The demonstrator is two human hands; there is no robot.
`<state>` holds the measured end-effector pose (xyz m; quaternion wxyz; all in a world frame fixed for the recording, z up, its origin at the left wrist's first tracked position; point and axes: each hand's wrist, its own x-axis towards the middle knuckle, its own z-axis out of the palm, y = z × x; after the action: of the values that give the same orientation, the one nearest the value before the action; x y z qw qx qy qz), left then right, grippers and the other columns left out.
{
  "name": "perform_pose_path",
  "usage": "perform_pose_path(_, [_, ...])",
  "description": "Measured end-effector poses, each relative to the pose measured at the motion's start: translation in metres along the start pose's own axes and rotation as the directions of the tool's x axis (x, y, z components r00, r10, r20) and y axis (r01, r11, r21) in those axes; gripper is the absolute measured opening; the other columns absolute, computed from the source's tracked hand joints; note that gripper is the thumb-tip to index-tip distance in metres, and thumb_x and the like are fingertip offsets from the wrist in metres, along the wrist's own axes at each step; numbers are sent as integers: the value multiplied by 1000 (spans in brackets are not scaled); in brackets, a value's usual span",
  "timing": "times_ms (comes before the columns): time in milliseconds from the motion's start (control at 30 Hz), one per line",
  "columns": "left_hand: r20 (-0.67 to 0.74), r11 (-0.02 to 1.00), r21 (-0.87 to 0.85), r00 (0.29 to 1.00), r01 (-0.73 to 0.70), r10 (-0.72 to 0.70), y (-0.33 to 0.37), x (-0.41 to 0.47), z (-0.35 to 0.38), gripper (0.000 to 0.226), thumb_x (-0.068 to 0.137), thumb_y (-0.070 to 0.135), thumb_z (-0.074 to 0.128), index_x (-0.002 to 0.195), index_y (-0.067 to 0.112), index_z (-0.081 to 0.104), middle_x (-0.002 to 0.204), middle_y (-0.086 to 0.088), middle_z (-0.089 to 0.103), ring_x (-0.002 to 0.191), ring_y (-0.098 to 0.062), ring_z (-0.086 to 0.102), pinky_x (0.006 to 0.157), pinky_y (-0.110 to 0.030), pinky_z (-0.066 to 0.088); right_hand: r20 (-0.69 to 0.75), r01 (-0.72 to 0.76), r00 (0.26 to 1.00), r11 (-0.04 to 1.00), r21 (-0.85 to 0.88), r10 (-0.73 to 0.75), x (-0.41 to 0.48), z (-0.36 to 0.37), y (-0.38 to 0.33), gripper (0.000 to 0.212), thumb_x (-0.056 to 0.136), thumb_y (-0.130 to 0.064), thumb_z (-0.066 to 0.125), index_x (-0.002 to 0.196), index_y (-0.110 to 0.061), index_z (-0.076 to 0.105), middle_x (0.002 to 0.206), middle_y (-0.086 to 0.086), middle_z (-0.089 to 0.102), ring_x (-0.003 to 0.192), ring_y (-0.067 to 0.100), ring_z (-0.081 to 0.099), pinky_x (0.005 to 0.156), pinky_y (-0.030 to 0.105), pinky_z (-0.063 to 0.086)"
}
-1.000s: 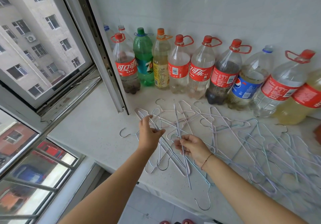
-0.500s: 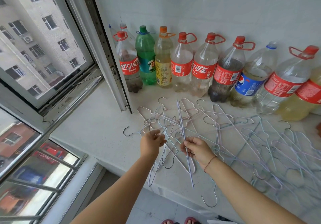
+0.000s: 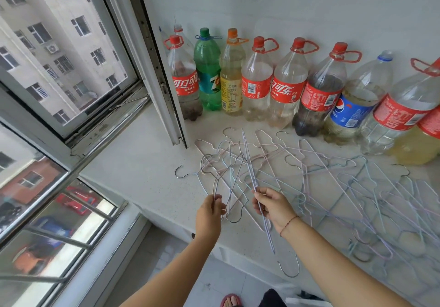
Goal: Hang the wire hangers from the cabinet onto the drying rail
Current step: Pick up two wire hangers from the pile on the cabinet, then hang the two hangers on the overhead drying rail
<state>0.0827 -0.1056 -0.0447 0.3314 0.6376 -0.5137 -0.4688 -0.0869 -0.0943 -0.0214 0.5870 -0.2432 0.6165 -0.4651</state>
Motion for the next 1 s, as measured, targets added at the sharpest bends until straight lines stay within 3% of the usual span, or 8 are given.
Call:
perform_pose_path(67, [-24,1000,-7,1000,7,-7,0,-4,-4,22,98,11,39,89,20,58,69,1,63,64,-17,60,70,-37,52,16,26,1000,1000,7,-26,0,0,-1,20,91,-1,50,86,-13,65,60,2,58,47,7,52,52,19,42])
perform_pose_path(200, [-93,1000,-3,996,3,-4,14,-12,-11,24,98,16,40,91,22,62,63,3,56,55,-12,48,54,-17,40,8,113,994,994,1,-113,3,-3,-12,18,90,-1,51,90,-12,65,61,3,53,41,-1,45,42,10,33])
perform_pose_path(333, [-203,999,-40,979,-16,8,29,-29,-17,21,97,22,43,99,25,64,59,4,54,46,-2,42,46,-16,33,32,203,979,979,-3,-203,2,-14,-32,17,89,0,53,102,-1,64,69,9,55,40,-1,44,40,11,33])
perform_pose_path(433, [-297,996,-90,955,-19,-9,35,-50,-22,21,98,21,41,103,21,61,62,3,57,44,-2,40,44,-14,31,98,251,964,968,-29,-247,-9,-22,-45,16,90,1,51,102,-1,62,73,11,56,41,0,43,41,11,34])
perform_pose_path(567, [-439,986,-166,897,-30,-46,39,-85,-34,22,98,20,38,105,15,58,65,3,58,57,-10,44,57,-21,38,226,288,937,955,-66,-267,-35,-25,-55,13,90,-1,52,92,-5,63,77,11,57,41,-1,43,41,11,34])
perform_pose_path(667, [-512,980,-188,858,-68,-39,35,-117,-50,22,98,24,41,106,19,60,63,4,55,57,-13,44,61,-29,38,315,316,910,943,-108,-269,-56,-18,-59,12,90,-2,53,96,-2,64,66,7,52,39,0,42,41,11,34])
perform_pose_path(833, [-663,991,-111,748,-71,-20,31,-179,-82,20,97,21,45,102,23,64,61,5,49,56,-9,45,51,-15,38,484,328,840,940,-94,-245,-92,15,-56,11,90,-4,54,90,-9,65,66,5,53,40,1,42,41,13,33])
perform_pose_path(1000, [-782,990,-135,618,-37,-84,16,-249,-117,23,99,17,40,101,15,62,67,2,54,63,-10,49,59,-23,37,644,308,746,945,-107,-170,-140,61,-34,12,90,-6,55,96,-6,65,67,5,55,45,3,44,43,14,37])
